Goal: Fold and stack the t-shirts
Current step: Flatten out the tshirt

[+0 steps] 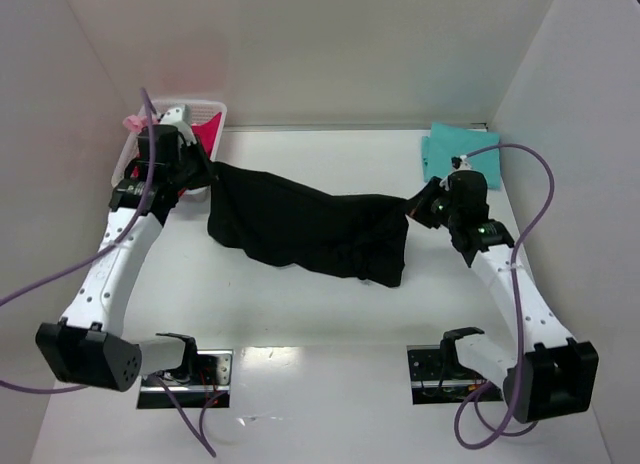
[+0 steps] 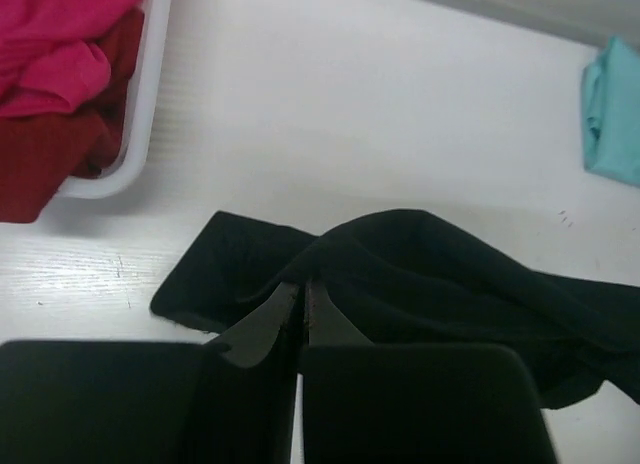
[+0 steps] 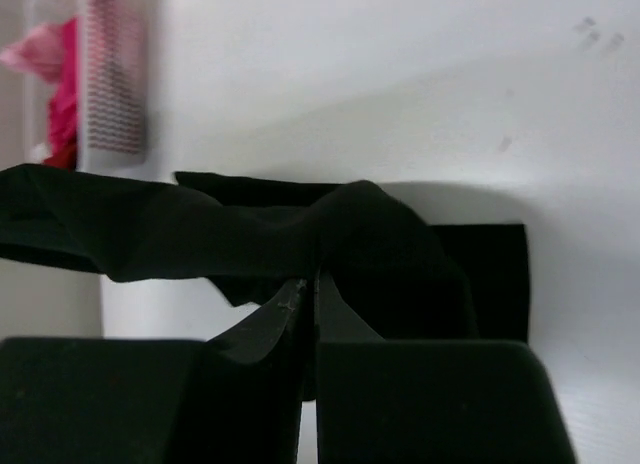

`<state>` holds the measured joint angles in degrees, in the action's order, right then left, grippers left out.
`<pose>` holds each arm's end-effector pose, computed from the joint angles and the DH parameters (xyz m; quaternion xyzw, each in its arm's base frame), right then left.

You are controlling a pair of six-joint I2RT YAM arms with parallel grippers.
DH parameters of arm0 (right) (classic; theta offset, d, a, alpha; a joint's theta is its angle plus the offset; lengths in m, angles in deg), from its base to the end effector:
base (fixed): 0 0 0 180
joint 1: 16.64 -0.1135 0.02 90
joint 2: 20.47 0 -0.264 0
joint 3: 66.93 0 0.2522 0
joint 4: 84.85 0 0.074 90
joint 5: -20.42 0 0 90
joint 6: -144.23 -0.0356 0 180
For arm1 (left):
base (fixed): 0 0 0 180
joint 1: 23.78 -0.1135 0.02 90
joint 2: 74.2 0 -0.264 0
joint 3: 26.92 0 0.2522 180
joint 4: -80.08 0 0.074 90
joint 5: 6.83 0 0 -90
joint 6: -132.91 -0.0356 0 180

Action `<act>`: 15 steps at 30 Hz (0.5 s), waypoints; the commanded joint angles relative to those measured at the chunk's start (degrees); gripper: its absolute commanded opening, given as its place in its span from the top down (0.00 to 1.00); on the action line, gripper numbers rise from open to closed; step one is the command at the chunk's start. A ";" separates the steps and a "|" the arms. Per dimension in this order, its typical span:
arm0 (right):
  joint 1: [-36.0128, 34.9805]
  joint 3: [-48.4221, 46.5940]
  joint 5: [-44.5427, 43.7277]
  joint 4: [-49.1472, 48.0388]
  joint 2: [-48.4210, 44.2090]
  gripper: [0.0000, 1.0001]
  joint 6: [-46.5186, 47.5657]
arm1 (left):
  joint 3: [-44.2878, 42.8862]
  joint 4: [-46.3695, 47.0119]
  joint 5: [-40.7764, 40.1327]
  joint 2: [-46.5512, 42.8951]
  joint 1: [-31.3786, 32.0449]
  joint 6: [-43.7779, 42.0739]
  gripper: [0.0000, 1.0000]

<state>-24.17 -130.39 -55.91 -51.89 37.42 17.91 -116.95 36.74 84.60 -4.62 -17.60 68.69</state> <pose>0.2240 0.0381 0.3116 0.1510 0.8371 0.2870 0.4406 0.2635 -0.0294 0.4064 -0.1350 0.8223 -0.1622 0.5285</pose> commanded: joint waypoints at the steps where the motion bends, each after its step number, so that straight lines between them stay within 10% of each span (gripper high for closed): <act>1: 0.59 2.05 -5.40 -3.90 4.42 0.93 -2.44 | 1.29 4.71 1.72 2.92 -0.37 -0.03 1.00; 9: 0.59 -0.67 -5.41 -6.29 9.71 0.43 -0.26 | 2.44 9.71 2.34 10.66 -0.37 -0.56 1.00; 15: -0.20 1.44 -1.10 -5.14 5.31 0.37 1.95 | 2.97 11.39 3.05 13.04 -0.37 -0.56 1.00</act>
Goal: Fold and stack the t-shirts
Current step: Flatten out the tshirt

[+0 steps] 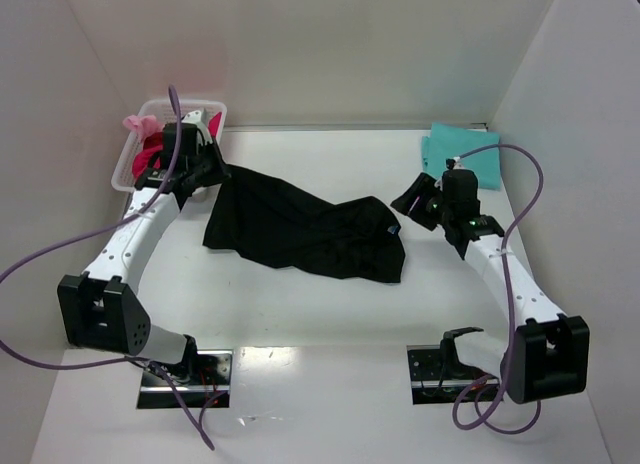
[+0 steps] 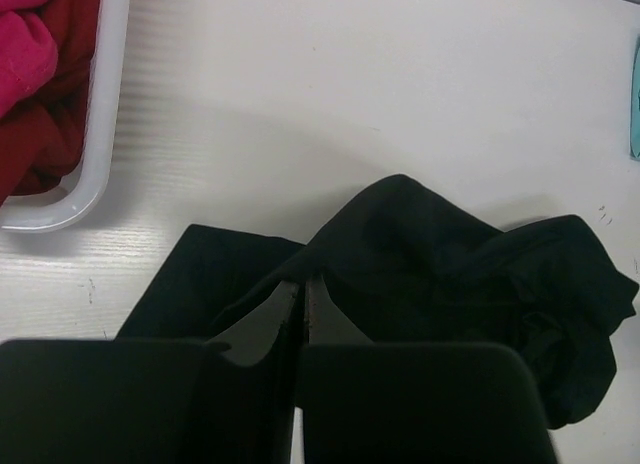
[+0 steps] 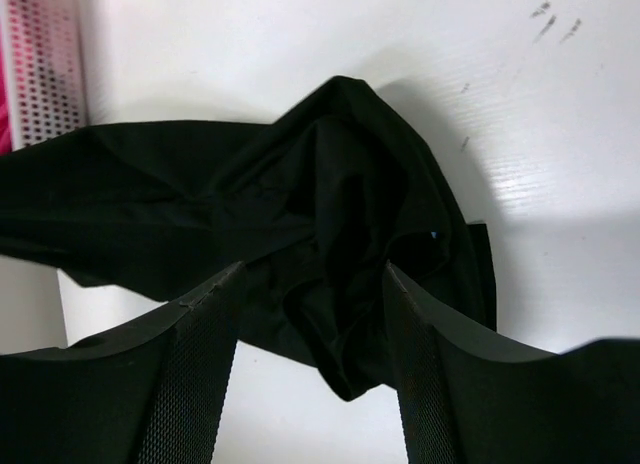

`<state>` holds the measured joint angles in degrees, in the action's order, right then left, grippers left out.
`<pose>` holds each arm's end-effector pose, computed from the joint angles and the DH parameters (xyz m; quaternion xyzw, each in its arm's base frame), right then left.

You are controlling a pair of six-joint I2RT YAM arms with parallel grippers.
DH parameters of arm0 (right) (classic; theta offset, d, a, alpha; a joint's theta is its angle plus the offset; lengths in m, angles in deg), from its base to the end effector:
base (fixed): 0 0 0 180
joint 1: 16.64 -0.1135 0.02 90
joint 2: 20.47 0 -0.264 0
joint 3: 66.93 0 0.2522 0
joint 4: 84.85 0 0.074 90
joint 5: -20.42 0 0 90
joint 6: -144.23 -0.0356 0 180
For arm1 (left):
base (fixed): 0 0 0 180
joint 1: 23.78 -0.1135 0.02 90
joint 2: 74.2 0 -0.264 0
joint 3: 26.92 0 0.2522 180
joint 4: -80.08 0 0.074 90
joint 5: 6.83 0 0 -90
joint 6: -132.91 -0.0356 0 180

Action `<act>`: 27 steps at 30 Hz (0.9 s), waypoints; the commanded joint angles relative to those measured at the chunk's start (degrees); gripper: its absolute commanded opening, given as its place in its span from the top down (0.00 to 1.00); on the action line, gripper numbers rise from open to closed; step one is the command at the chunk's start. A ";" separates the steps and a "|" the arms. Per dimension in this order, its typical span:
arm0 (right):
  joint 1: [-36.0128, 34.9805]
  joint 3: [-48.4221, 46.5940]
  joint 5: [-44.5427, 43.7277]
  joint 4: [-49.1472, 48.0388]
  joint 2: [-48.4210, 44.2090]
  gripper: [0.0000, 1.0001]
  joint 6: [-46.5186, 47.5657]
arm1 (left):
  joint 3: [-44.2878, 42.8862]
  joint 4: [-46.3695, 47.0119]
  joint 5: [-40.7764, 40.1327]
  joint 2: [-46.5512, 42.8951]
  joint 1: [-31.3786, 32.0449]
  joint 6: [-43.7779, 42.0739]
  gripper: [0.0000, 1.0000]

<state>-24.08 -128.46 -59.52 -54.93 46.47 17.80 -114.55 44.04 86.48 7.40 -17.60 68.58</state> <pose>0.2537 0.0394 0.2696 0.1825 0.8668 0.2431 0.3952 0.3250 -0.0373 0.3464 -0.1323 0.8557 -0.1612 0.4737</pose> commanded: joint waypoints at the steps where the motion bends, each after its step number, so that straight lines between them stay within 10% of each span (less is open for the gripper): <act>1: -0.90 0.73 1.98 -2.10 -3.74 0.37 1.36 | 0.56 4.09 1.69 1.01 -0.37 -0.45 1.00; 27: -14.35 -6.10 -12.69 -1.32 17.34 0.43 4.25 | 2.23 5.14 1.17 2.77 -0.37 -0.97 1.00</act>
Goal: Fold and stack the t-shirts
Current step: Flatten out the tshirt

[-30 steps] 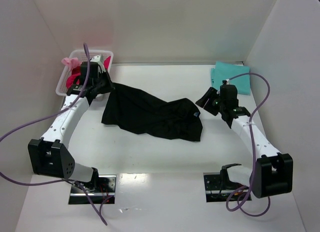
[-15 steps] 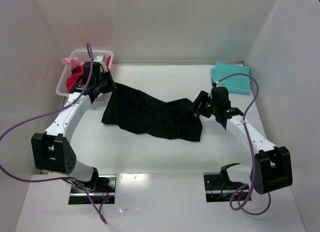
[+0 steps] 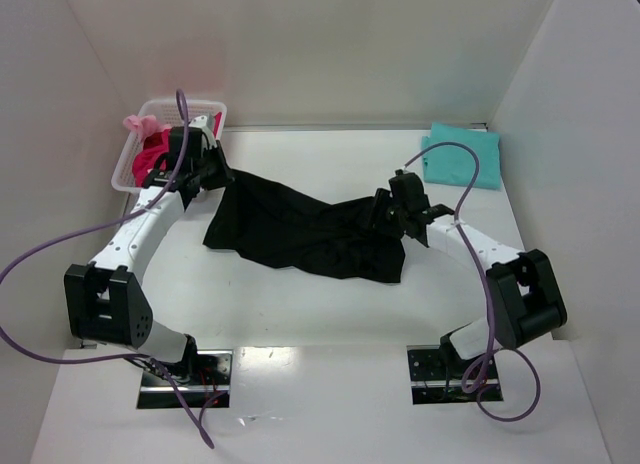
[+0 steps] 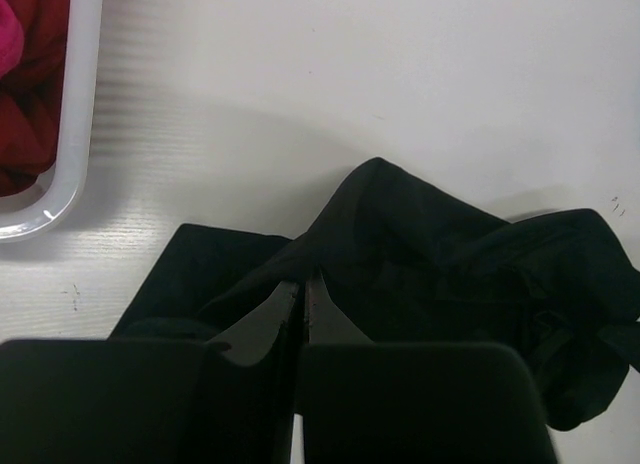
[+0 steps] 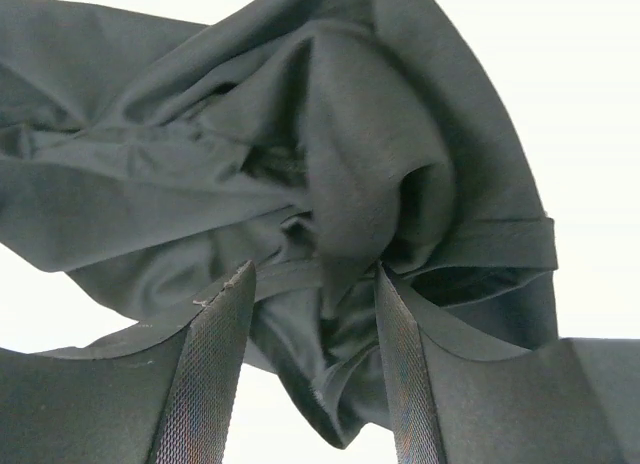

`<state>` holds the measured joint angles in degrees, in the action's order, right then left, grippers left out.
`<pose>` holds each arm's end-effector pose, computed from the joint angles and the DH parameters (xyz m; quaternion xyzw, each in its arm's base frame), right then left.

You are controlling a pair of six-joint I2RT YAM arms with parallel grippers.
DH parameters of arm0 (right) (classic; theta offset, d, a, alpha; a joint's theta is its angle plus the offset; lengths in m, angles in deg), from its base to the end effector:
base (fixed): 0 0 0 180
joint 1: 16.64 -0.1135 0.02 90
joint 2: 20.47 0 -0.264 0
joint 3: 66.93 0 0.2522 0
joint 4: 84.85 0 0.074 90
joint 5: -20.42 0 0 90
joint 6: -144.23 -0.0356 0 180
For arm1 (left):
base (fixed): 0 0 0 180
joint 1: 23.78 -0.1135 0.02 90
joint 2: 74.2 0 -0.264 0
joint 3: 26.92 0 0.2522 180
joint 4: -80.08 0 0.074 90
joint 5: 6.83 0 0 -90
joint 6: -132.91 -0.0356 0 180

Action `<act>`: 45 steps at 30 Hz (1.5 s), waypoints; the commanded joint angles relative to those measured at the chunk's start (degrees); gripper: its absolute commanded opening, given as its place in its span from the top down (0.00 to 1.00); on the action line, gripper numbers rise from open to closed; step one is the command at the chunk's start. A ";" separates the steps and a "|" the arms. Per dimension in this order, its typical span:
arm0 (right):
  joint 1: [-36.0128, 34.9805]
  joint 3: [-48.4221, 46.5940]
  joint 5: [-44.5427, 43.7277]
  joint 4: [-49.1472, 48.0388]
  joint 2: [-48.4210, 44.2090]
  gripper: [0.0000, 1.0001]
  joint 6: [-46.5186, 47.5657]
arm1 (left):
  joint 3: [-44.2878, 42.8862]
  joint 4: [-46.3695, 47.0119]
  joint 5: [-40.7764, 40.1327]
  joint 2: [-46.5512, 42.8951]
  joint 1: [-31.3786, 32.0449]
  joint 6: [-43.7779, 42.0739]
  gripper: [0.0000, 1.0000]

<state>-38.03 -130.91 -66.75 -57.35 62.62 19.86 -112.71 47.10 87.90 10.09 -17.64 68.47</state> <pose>0.2804 0.1117 0.2134 0.0959 0.9240 0.1931 0.3159 0.3370 -0.0392 0.3256 -0.1271 0.8626 -0.1680 0.4600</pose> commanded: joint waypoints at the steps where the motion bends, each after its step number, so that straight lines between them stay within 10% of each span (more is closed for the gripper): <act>1: -0.41 -4.36 -5.47 1.73 1.81 0.43 2.90 | 0.40 2.08 -0.25 0.08 -0.33 -0.86 1.00; 11: -0.41 -3.84 -5.03 -0.11 5.06 0.54 3.43 | 0.40 2.08 -0.25 0.08 -0.33 -0.86 1.00; 21: -0.41 -8.03 -8.01 -1.35 4.46 0.99 2.20 | -0.13 2.08 -0.25 0.00 -0.85 -0.86 1.00; 32: 3.28 -44.68 -11.53 5.69 1.82 1.00 11.51 | -7.77 2.08 -2.88 -5.18 -3.05 -0.87 1.00; 45: 4.86 -49.54 -10.22 3.31 -7.41 1.00 12.75 | -14.98 4.46 -8.34 -10.02 -7.01 -0.95 1.00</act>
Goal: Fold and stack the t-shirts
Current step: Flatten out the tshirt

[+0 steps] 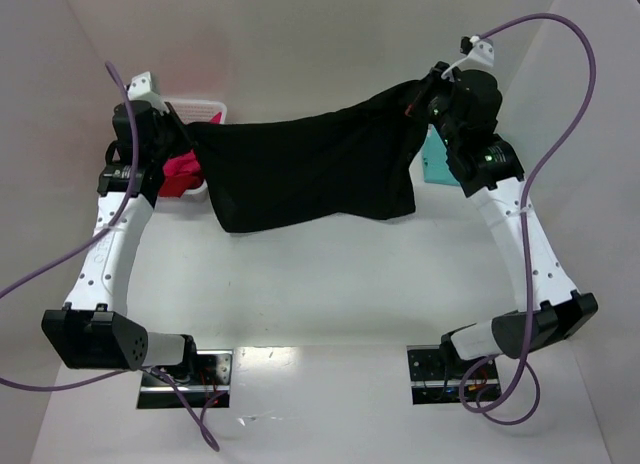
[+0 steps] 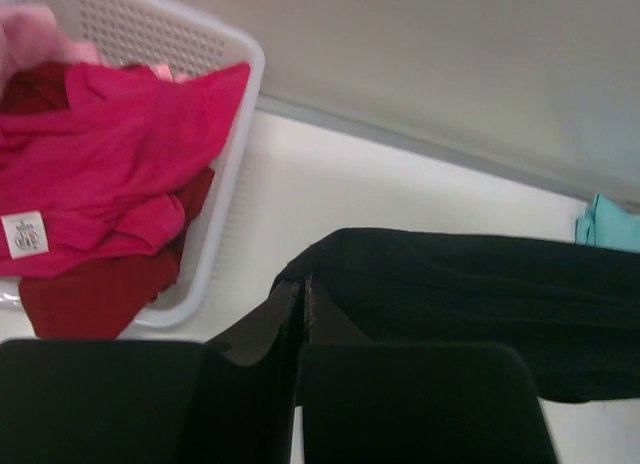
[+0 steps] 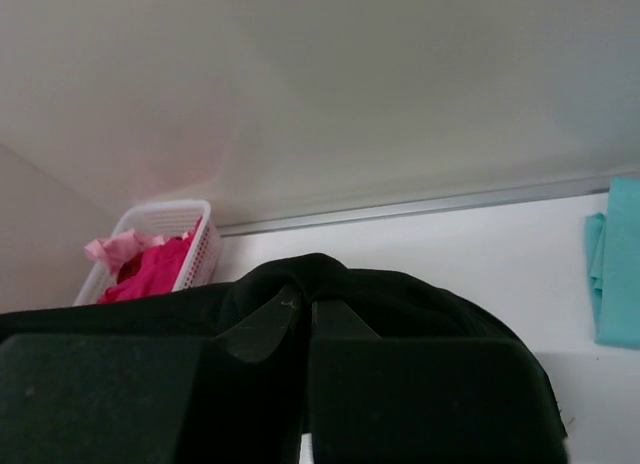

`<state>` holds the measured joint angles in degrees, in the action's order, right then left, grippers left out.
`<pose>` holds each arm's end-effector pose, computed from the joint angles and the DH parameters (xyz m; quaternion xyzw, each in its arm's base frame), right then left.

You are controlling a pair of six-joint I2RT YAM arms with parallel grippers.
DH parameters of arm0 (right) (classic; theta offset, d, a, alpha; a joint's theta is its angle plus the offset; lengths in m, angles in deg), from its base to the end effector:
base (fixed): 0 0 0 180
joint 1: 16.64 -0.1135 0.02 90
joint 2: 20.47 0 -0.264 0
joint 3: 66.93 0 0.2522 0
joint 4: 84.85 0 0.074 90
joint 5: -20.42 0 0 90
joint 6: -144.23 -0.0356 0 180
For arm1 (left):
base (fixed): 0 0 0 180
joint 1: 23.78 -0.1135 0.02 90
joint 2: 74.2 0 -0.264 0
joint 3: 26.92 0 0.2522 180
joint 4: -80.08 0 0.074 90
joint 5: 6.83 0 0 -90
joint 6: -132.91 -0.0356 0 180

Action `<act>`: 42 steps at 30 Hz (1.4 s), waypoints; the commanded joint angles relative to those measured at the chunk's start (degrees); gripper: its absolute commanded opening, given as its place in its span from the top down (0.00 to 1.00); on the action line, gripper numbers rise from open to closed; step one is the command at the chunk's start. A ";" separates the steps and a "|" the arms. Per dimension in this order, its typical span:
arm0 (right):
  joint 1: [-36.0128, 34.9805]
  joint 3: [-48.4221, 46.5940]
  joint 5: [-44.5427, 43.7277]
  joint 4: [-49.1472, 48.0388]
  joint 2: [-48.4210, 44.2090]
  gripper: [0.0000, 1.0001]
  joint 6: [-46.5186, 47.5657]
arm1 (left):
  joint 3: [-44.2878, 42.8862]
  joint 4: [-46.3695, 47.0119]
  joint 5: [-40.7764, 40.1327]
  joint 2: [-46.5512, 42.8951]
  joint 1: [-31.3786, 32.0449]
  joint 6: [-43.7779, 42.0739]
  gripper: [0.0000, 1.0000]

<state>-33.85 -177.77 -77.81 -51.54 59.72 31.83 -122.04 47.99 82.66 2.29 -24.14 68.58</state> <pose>0.2891 0.0842 0.4971 0.0822 0.7185 0.1845 0.6656 0.3039 0.0022 0.4253 -0.1795 0.7643 -0.1323 0.6051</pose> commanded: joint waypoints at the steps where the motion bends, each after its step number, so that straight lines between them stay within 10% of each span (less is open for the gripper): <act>1: 0.69 -2.68 1.54 -2.50 -5.90 1.00 0.16 | -6.35 3.56 -4.13 -2.22 -1.04 -1.06 1.00; 21: 0.69 2.17 -3.21 -2.24 -20.16 1.00 2.18 | -20.85 4.70 -5.82 -4.41 -1.05 -5.71 1.00; 42: 0.69 -5.22 -2.22 -3.73 -20.50 1.00 14.11 | -11.54 -1.27 -4.23 -17.68 -1.05 -8.09 1.00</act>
<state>-33.61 -179.37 -74.43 -51.82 40.31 40.38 -133.89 46.07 81.94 -12.94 -24.66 62.46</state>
